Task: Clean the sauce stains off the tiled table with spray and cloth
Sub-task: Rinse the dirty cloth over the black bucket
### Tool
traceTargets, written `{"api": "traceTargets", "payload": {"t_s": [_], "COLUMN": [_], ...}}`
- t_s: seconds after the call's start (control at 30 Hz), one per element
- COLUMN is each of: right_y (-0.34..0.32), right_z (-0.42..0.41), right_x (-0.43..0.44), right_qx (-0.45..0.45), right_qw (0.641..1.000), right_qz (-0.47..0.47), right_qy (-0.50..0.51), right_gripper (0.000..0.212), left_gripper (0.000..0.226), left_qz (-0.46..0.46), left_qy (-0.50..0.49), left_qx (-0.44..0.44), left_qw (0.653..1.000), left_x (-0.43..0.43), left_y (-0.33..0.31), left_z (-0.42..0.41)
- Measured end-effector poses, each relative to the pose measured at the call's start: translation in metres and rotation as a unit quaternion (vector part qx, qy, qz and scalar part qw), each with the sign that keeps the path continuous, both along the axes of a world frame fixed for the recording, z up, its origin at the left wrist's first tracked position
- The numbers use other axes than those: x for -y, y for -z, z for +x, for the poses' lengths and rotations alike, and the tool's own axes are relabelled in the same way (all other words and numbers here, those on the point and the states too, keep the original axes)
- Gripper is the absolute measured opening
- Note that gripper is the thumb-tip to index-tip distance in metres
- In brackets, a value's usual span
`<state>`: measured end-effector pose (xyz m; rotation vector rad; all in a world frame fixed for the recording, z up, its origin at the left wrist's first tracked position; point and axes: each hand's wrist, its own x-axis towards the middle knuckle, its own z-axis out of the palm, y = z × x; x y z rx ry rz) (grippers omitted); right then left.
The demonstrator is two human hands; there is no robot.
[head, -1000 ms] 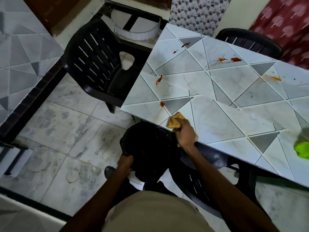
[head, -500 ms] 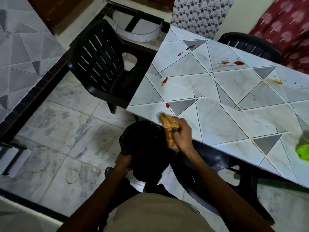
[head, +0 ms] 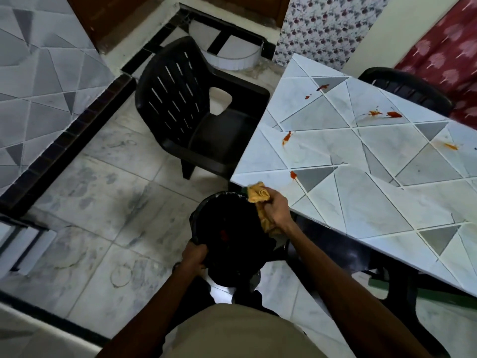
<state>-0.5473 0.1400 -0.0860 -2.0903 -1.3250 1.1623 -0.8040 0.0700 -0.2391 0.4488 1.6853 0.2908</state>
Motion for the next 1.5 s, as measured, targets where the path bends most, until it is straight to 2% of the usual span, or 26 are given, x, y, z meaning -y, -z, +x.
{"api": "traceTargets", "payload": {"t_s": [0.1,0.13,0.27,0.37,0.4,0.47,0.53,0.67,0.8,0.9,0.97,1.07,1.17,1.23,1.27,1.37,1.47,1.5], "right_y": [0.005,0.003,-0.006,-0.003,0.0,0.002,0.003,0.011,0.025,0.032,0.034,0.042,0.054,0.073,0.084,0.136,0.2,0.228], "right_z": [-0.047,-0.063,-0.135,-0.183,-0.196,-0.227,-0.26,-0.328,-0.403,-0.472,-0.519,-0.582,-0.649,-0.679,-0.693,-0.75,-0.797,-0.815], "right_x": [-0.002,-0.003,-0.015,-0.034,-0.041,-0.058,-0.08,-0.134,-0.194,-0.249,-0.281,-0.323,-0.363,-0.381,-0.39,-0.416,-0.429,-0.432], "right_qx": [-0.044,-0.057,-0.172,-0.245,-0.269,-0.32,-0.367,-0.417,-0.427,-0.412,-0.396,-0.391,-0.378,-0.373,-0.368,-0.336,-0.329,-0.328], "right_qw": [0.998,0.998,0.983,0.962,0.954,0.933,0.909,0.878,0.856,0.859,0.862,0.861,0.86,0.859,0.862,0.877,0.878,0.876], "right_qz": [-0.03,-0.027,-0.069,-0.119,-0.133,-0.166,-0.195,-0.227,-0.26,-0.27,-0.281,-0.303,-0.321,-0.329,-0.327,-0.325,-0.33,-0.338], "right_qy": [-0.026,-0.026,-0.005,0.011,0.011,0.024,0.017,-0.064,-0.13,-0.141,-0.146,-0.12,-0.12,-0.121,-0.12,-0.111,-0.106,-0.104], "right_gripper": [0.035,0.033,0.039,0.022,0.02,0.027,0.036,0.091,0.103,0.104,0.091,0.056,0.069,0.061,0.065,0.107,0.126,0.128], "left_gripper": [0.027,0.029,0.033,0.055,0.053,0.037,0.031,0.042,0.044,0.045,0.045,0.048,0.054,0.059,0.058,0.063,0.065,0.06], "left_qz": [-0.004,0.002,0.01,0.022,0.025,0.028,0.033,0.038,0.039,0.057,0.062,0.06,0.058,0.071,0.075,0.077,0.084,0.076], "left_qy": [-0.024,-0.033,-0.067,-0.118,-0.137,-0.191,-0.236,-0.305,-0.388,-0.434,-0.454,-0.485,-0.501,-0.493,-0.497,-0.538,-0.554,-0.557], "left_qx": [0.018,0.02,0.028,0.027,0.035,0.039,0.033,0.025,0.026,0.015,0.005,-0.01,-0.023,-0.036,-0.042,-0.028,-0.024,-0.023], "left_qw": [1.0,0.999,0.997,0.992,0.99,0.98,0.971,0.951,0.921,0.899,0.889,0.873,0.863,0.866,0.864,0.839,0.828,0.827], "left_x": [-0.004,-0.008,-0.019,-0.031,-0.036,-0.047,-0.06,-0.086,-0.122,-0.158,-0.181,-0.216,-0.254,-0.269,-0.273,-0.291,-0.311,-0.315], "left_y": [-0.03,-0.051,-0.053,-0.059,-0.067,-0.077,-0.078,-0.065,-0.06,-0.055,-0.057,-0.062,-0.058,-0.046,-0.032,0.027,0.082,0.113], "left_z": [-0.031,-0.039,-0.107,-0.158,-0.172,-0.203,-0.236,-0.3,-0.358,-0.412,-0.446,-0.493,-0.546,-0.571,-0.585,-0.632,-0.677,-0.695]}}
